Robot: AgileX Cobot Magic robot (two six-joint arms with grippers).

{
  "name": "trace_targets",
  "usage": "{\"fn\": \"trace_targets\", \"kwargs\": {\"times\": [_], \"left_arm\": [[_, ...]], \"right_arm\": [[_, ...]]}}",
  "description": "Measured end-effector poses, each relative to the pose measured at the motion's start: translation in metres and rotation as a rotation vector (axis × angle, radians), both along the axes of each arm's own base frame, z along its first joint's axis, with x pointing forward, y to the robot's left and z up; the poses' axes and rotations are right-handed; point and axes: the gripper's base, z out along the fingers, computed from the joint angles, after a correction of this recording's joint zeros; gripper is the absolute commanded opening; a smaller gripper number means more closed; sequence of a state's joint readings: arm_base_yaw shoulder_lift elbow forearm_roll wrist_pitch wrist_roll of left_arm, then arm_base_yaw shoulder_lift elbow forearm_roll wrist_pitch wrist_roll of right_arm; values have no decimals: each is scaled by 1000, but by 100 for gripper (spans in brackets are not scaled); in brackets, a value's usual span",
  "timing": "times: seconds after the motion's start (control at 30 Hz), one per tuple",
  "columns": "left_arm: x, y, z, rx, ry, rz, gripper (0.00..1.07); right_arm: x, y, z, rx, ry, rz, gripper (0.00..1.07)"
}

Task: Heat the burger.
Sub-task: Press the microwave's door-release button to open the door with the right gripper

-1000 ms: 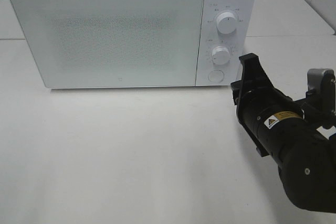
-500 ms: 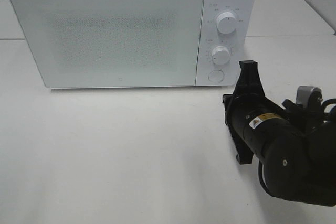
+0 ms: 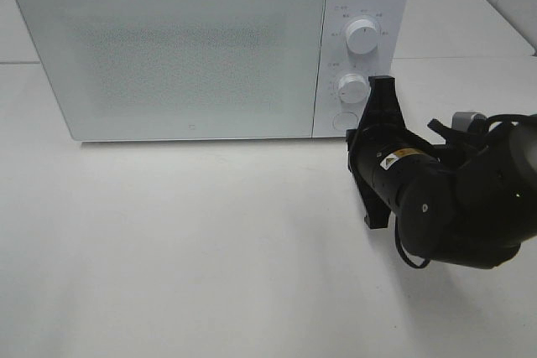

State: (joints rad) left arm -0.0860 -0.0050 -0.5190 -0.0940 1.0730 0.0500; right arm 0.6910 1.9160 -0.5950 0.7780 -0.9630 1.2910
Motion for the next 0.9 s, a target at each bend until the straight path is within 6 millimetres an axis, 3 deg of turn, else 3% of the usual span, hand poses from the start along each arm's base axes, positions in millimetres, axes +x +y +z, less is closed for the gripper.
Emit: {"fn": "trace_targets", "kwargs": {"times": [0.27, 0.9], "left_arm": [[0, 0, 0, 0, 0, 0, 100], [0, 0, 0, 0, 0, 0, 100]], "right_arm": [[30, -1, -8, -3, 10, 6, 0], [58, 2, -24, 24, 31, -38, 0]]}}
